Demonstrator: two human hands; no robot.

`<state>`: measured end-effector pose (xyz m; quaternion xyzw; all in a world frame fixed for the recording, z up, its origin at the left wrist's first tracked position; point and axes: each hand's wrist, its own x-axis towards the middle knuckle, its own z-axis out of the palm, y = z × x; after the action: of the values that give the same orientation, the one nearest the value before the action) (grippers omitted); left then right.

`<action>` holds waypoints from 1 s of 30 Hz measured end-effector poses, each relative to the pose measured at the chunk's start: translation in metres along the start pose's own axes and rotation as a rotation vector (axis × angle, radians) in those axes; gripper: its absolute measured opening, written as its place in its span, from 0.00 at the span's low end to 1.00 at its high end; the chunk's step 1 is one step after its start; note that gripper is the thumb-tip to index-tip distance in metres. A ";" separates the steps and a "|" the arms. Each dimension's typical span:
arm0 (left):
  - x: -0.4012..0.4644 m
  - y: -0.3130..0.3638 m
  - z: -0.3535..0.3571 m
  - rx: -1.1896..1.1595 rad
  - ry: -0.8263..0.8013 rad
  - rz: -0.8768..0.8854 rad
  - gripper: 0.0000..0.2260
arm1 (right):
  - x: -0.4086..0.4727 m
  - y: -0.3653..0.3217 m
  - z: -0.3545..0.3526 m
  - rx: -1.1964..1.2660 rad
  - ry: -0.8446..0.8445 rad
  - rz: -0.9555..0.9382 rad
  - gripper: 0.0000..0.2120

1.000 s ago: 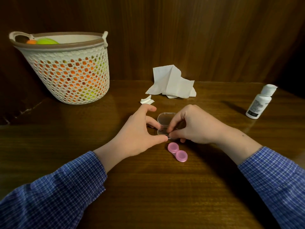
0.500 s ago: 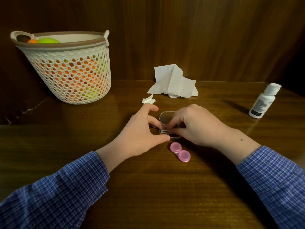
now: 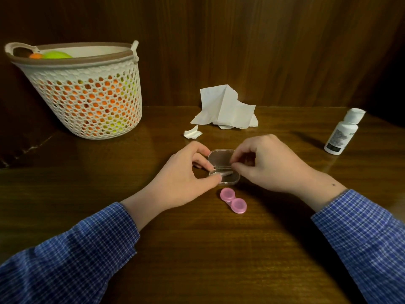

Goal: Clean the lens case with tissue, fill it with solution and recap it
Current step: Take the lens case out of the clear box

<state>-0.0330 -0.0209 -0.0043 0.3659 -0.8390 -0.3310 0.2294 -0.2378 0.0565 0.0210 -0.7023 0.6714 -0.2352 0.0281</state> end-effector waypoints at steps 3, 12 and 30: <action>0.000 0.002 0.001 -0.033 0.017 -0.018 0.16 | -0.002 0.005 0.001 0.071 -0.087 0.054 0.03; 0.006 0.009 0.010 -0.027 0.100 -0.069 0.15 | 0.002 0.004 0.014 0.132 -0.092 0.166 0.04; 0.008 0.011 0.015 -0.029 0.146 -0.076 0.09 | 0.002 0.000 0.021 0.186 -0.049 0.178 0.05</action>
<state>-0.0521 -0.0158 -0.0056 0.4172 -0.8007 -0.3239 0.2825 -0.2300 0.0489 0.0025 -0.6399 0.7054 -0.2757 0.1300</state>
